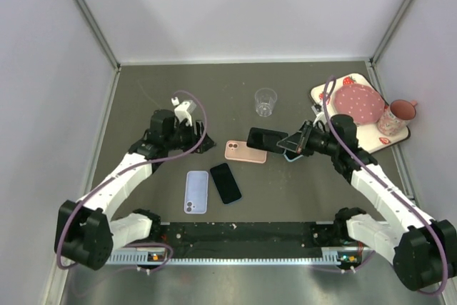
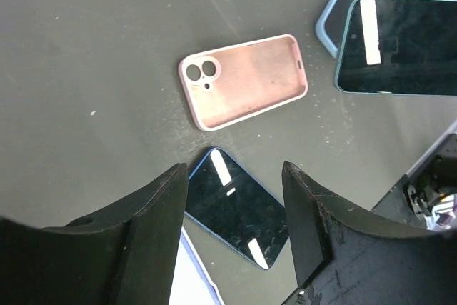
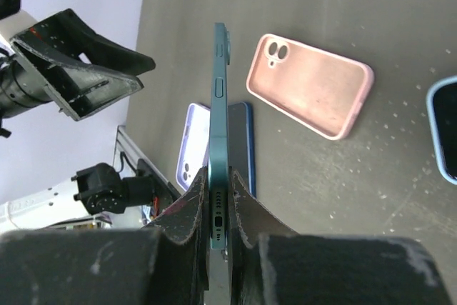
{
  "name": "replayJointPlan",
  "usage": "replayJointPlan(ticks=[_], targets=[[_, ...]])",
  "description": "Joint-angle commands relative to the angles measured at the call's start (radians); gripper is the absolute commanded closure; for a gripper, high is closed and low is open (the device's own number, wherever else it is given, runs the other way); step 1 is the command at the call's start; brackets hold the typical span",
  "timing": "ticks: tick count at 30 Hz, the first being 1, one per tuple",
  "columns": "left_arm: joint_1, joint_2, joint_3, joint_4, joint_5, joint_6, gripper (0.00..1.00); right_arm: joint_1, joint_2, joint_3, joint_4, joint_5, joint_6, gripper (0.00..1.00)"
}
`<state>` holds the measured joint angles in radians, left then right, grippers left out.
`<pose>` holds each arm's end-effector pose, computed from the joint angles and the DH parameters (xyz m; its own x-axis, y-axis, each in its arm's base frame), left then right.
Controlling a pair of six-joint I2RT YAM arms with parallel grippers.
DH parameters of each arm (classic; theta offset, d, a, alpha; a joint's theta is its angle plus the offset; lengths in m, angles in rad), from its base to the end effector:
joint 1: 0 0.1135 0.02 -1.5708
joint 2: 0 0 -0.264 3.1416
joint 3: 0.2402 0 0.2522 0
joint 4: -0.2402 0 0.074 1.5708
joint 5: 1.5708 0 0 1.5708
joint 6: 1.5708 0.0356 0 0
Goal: Put the phone into the phone case
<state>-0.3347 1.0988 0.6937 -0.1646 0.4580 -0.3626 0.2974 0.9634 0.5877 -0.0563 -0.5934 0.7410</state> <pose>0.2196 -0.0930 0.2501 -0.7056 -0.0914 -0.7027 0.4236 0.7406 -0.5217 0.1980 0.0815 0.2529 -0.7871 0.3441 -0.5120 -0.2672 0.5578 0.7858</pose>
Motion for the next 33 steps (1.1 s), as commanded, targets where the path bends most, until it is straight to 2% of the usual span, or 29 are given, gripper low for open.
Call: replayJointPlan(ticks=[1, 9, 16, 23, 33], targets=[[-0.02, 0.07, 0.084, -0.047, -0.076, 0.05, 0.4, -0.038, 0.003, -0.006, 0.0, -0.06, -0.011, 1.0], [-0.084, 0.193, 0.148, -0.069, -0.142, 0.051, 0.42, -0.046, 0.069, 0.034, -0.005, -0.078, -0.04, 1.0], [-0.098, 0.202, 0.162, -0.076, -0.151, 0.057, 0.42, -0.044, 0.168, 0.054, 0.048, -0.114, -0.049, 1.0], [-0.099, 0.208, 0.158, -0.085, -0.154, 0.062, 0.42, -0.043, 0.277, 0.058, 0.205, -0.147, 0.0, 1.0], [-0.099, 0.217, 0.142, -0.098, -0.179, 0.077, 0.43, -0.012, 0.432, 0.172, 0.228, -0.158, -0.011, 1.0]])
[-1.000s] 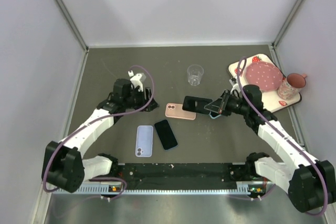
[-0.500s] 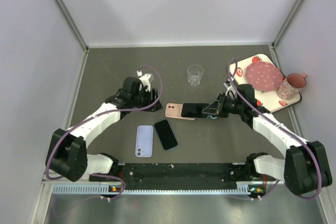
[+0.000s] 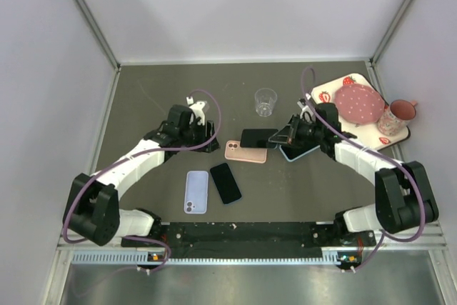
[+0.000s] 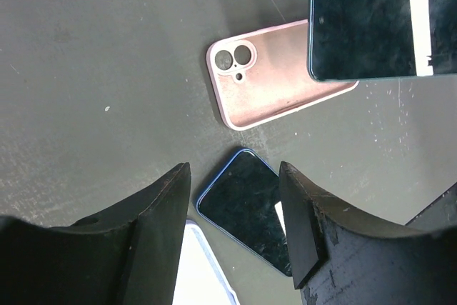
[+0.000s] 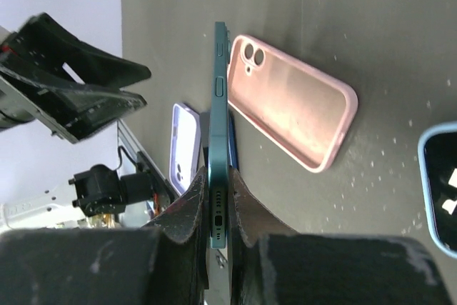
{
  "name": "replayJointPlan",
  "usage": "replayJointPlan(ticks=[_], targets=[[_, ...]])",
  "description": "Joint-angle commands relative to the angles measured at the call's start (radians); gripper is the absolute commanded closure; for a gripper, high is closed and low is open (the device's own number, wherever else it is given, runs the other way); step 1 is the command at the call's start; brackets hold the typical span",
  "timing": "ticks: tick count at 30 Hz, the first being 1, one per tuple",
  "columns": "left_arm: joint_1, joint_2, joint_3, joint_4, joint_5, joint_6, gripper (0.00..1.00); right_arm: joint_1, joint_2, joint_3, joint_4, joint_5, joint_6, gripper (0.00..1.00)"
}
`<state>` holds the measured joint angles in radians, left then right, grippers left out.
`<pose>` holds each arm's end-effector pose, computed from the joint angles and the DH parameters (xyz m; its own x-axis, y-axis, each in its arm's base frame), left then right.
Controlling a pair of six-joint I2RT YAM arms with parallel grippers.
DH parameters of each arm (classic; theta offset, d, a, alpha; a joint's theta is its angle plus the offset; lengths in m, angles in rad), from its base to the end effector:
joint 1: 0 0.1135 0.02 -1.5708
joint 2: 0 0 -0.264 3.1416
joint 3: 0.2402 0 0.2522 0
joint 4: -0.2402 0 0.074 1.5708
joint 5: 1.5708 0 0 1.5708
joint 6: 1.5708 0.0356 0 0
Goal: Put the phone into the phone case
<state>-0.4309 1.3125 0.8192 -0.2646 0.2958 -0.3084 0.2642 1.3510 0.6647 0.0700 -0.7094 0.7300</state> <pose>0.2457 -0.1244 0.2313 -0.7748 0.0366 -0.6312 0.3744 0.8310 -0.4114 0.2569 0.0935 0.2040 -0.8901 0.2834 -0.3570 -0.1579 0.5430 0.8247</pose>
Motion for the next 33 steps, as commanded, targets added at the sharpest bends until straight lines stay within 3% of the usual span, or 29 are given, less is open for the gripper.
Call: replayJointPlan(ticks=[1, 15, 33], targets=[[-0.003, 0.005, 0.015, 0.002, -0.011, 0.028, 0.42, 0.027, 0.063, 0.111, 0.105, -0.041, -0.001, 1.0], [-0.003, 0.025, 0.018, 0.001, -0.014, 0.028, 0.41, 0.133, 0.257, 0.162, 0.163, -0.056, 0.012, 1.0], [-0.003, 0.027, 0.005, 0.001, -0.023, 0.029, 0.41, 0.135, 0.303, 0.118, 0.192, -0.032, 0.019, 1.0]])
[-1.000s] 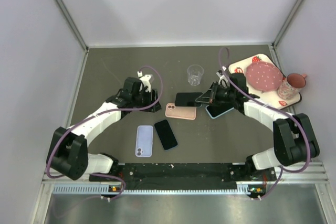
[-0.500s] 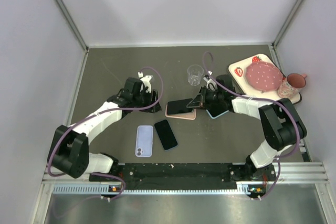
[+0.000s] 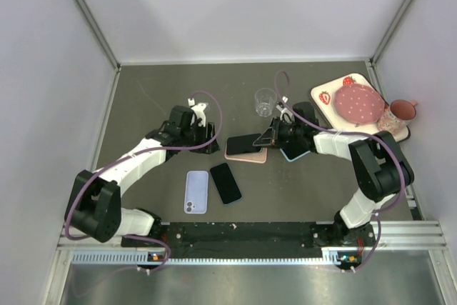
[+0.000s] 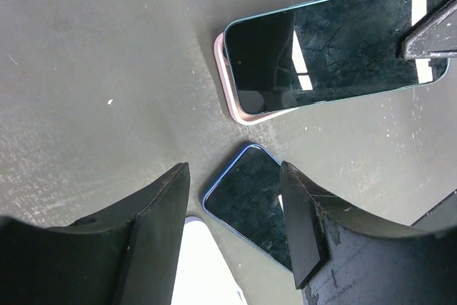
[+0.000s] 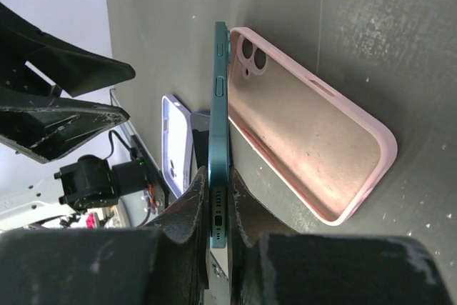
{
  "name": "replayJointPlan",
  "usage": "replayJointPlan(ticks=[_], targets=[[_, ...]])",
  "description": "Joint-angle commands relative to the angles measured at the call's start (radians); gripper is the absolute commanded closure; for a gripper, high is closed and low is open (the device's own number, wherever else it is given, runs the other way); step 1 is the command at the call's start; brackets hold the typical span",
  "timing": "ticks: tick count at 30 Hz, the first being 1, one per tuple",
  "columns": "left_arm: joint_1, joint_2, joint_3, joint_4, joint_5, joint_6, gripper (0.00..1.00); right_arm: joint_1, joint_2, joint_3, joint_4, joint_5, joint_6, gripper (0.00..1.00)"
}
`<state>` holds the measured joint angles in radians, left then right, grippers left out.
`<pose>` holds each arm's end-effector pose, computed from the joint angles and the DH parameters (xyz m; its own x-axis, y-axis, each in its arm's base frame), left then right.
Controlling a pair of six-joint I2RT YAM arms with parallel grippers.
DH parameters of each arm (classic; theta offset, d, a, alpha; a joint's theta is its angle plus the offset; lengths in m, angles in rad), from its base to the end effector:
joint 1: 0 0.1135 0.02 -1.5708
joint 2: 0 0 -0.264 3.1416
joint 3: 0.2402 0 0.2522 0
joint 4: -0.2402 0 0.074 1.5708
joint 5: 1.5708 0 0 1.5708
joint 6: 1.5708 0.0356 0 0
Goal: Put the phone into the phone case
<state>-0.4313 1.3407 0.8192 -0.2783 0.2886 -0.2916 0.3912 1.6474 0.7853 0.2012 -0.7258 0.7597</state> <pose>0.2478 -0.1252 0.2230 -0.7910 0.0607 -0.6088 0.3691 0.8409 -0.3958 0.2911 0.1456 0.1680 -0.9414 0.1689 -0.2918 -0.1672 0.5177 0.8391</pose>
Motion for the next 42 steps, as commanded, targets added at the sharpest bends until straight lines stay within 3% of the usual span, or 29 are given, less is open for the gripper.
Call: replayJointPlan(ticks=[1, 20, 42], targets=[[-0.003, -0.002, 0.003, 0.014, -0.017, 0.012, 0.41, 0.008, 0.012, -0.007, 0.061, -0.017, -0.011, 1.0], [-0.003, 0.08, 0.043, 0.044, -0.035, -0.018, 0.42, 0.008, 0.04, -0.021, -0.129, 0.026, 0.007, 1.0], [-0.047, 0.225, 0.13, 0.103, -0.025, -0.04, 0.44, -0.009, 0.199, -0.009, -0.144, 0.014, -0.005, 1.0]])
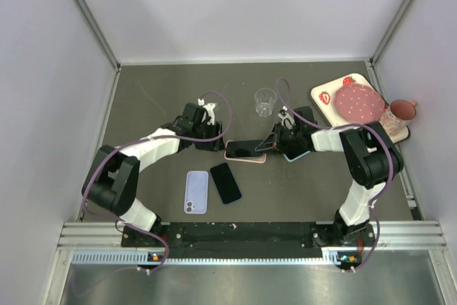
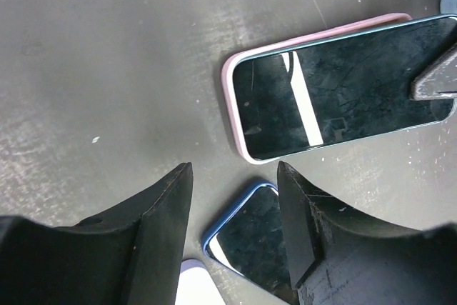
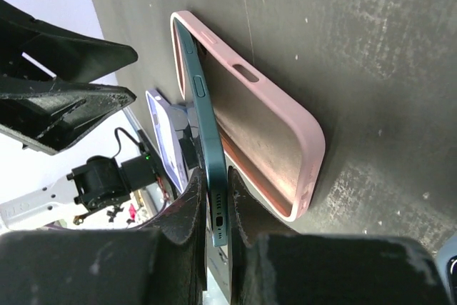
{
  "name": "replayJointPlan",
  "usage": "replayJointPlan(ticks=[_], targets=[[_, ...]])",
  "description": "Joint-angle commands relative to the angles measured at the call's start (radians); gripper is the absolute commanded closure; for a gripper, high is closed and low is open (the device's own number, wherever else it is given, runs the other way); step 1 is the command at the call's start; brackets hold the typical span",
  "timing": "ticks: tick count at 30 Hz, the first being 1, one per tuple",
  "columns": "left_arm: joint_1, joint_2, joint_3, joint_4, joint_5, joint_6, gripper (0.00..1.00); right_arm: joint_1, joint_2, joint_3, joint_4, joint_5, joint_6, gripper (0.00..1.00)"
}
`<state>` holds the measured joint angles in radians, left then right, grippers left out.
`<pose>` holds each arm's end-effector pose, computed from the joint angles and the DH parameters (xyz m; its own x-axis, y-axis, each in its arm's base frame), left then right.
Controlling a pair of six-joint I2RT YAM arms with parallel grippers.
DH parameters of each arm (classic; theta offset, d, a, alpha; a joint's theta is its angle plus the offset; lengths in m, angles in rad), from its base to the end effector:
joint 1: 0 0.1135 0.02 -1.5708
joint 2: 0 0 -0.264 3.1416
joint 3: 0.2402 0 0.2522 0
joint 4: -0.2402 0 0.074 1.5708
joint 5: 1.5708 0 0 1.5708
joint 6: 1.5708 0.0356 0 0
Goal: Put the phone into the phone case
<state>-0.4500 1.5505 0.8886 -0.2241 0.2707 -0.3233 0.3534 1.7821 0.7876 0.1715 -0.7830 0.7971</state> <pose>0.2779 -0.1448 0.1903 -0.8428 0.0672 -0.5339 0.3203 0.8600 -0.3973 0.2978 0.1366 0.1262 -0.9781 0.1796 -0.1052 0.0062 0.5302 0.8479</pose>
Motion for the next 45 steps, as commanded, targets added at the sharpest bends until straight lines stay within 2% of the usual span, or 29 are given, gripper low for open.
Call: replayJointPlan(ticks=[1, 12, 18, 20, 23, 29, 40, 45], targets=[[-0.045, 0.022, 0.067, 0.046, -0.013, -0.008, 0.44, 0.027, 0.072, -0.011, -0.113, 0.071, -0.044, 1.0], [-0.147, 0.094, 0.176, 0.017, -0.064, -0.008, 0.47, 0.029, 0.085, -0.014, -0.135, 0.097, -0.07, 1.0], [-0.194, 0.137, 0.222, 0.017, -0.056, -0.014, 0.65, 0.029, 0.091, -0.016, -0.153, 0.133, -0.087, 1.0], [-0.208, 0.146, 0.228, 0.017, -0.054, -0.023, 0.76, 0.032, 0.089, -0.019, -0.15, 0.133, -0.087, 1.0], [-0.222, 0.171, 0.234, 0.031, -0.047, -0.033, 0.86, 0.036, 0.091, -0.03, -0.144, 0.151, -0.088, 1.0], [-0.23, 0.233, 0.253, 0.045, 0.018, -0.048, 0.99, 0.064, 0.1, -0.033, -0.144, 0.183, -0.09, 1.0], [-0.233, 0.333, 0.277, 0.003, 0.022, -0.06, 1.0, 0.068, 0.115, -0.025, -0.17, 0.237, -0.121, 0.9], [-0.233, 0.361, 0.273, -0.007, 0.019, -0.063, 1.0, 0.081, 0.109, 0.01, -0.253, 0.289, -0.163, 0.83]])
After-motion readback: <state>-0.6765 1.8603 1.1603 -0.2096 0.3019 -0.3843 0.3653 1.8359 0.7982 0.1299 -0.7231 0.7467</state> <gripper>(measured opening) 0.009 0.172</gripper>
